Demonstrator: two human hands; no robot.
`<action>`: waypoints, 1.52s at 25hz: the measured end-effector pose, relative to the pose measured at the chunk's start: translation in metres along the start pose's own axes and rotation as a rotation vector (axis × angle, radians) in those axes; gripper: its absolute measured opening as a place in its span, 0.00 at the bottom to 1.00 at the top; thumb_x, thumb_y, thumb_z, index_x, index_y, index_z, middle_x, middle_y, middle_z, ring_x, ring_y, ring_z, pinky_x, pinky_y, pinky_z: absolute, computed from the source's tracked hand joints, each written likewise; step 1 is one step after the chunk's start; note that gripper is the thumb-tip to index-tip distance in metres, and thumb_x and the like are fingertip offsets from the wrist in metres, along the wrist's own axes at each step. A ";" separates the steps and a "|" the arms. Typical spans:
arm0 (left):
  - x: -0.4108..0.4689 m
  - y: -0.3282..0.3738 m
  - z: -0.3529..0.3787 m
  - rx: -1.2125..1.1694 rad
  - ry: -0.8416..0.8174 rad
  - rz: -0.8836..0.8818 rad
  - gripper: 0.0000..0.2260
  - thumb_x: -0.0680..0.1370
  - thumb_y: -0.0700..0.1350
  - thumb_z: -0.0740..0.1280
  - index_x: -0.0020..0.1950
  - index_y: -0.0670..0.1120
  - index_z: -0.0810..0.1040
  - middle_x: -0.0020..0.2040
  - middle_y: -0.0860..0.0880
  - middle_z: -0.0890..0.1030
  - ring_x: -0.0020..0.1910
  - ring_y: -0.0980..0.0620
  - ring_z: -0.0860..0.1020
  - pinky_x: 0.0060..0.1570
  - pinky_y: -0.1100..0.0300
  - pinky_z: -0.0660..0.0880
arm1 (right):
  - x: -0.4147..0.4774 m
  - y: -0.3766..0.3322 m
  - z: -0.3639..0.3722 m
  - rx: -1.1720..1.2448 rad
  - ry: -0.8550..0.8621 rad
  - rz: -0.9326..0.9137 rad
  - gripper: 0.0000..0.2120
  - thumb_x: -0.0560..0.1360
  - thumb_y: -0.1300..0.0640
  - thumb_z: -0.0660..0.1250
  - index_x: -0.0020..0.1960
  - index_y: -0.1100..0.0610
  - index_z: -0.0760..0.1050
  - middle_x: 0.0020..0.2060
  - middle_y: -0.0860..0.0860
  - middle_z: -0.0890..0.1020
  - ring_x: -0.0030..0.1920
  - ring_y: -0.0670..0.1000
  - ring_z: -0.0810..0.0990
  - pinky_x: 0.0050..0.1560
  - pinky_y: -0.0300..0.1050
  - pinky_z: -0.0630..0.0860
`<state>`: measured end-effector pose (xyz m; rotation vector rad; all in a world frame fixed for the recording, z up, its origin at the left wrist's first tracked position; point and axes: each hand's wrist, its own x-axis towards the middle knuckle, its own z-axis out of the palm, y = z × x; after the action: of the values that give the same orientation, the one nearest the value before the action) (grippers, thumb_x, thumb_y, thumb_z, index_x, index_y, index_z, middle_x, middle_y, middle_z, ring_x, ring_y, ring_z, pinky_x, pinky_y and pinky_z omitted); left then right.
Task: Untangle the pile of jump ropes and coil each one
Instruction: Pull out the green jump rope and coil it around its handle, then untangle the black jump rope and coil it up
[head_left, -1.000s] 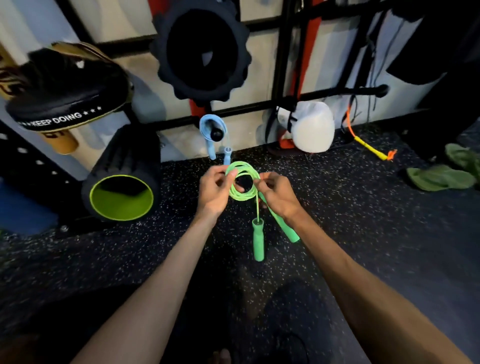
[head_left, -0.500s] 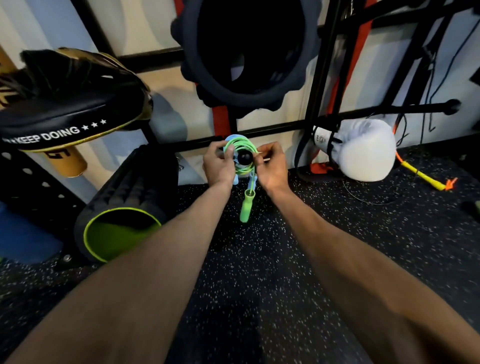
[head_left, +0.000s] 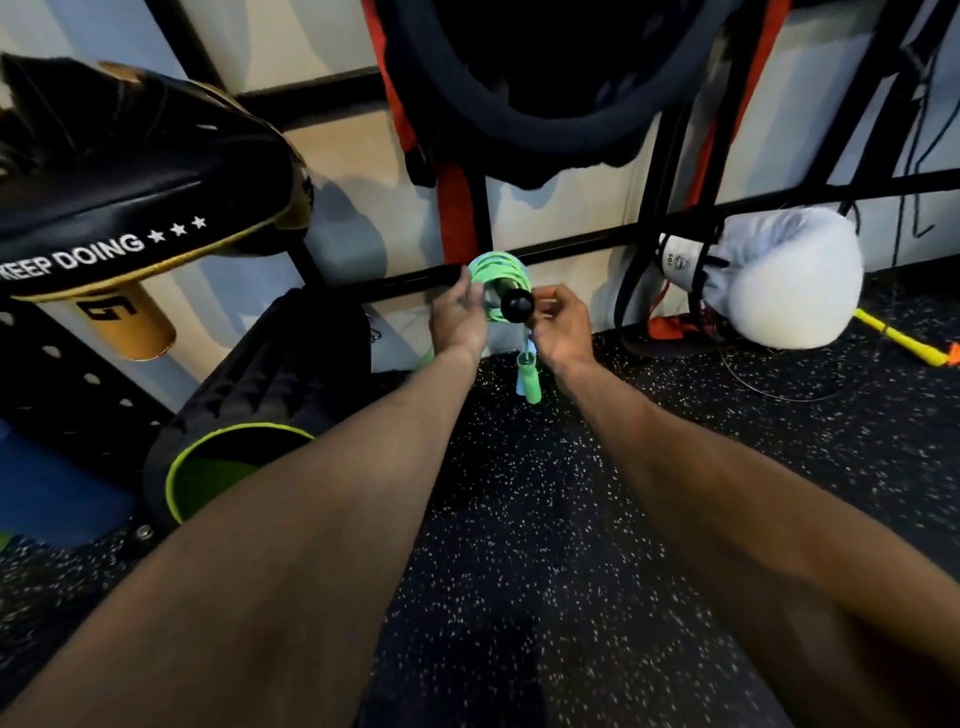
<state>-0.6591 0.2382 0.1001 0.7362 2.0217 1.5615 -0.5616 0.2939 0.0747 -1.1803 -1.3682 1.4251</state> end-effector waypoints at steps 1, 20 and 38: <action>-0.006 -0.003 -0.001 0.023 -0.019 0.009 0.19 0.81 0.45 0.62 0.73 0.49 0.70 0.70 0.49 0.74 0.68 0.50 0.73 0.69 0.60 0.66 | -0.006 0.004 -0.002 0.043 -0.042 0.030 0.08 0.77 0.70 0.63 0.56 0.65 0.75 0.42 0.52 0.78 0.44 0.50 0.77 0.45 0.36 0.76; -0.347 -0.027 0.070 0.900 -0.820 0.085 0.06 0.78 0.41 0.65 0.48 0.46 0.81 0.53 0.45 0.83 0.55 0.44 0.79 0.55 0.56 0.75 | -0.338 0.034 -0.293 -0.691 -0.020 0.341 0.08 0.78 0.57 0.65 0.56 0.55 0.77 0.52 0.54 0.83 0.53 0.54 0.81 0.53 0.52 0.79; -0.512 -0.150 -0.002 1.644 -1.898 1.618 0.28 0.78 0.53 0.65 0.74 0.44 0.64 0.72 0.42 0.66 0.72 0.40 0.61 0.73 0.41 0.54 | -0.605 0.161 -0.242 -0.799 -0.091 0.727 0.31 0.72 0.45 0.71 0.69 0.59 0.67 0.66 0.60 0.73 0.69 0.62 0.67 0.67 0.58 0.67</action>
<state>-0.2995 -0.1374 -0.0212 2.8109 0.2254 -1.2401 -0.1804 -0.2489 -0.0269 -2.3320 -1.7363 1.4230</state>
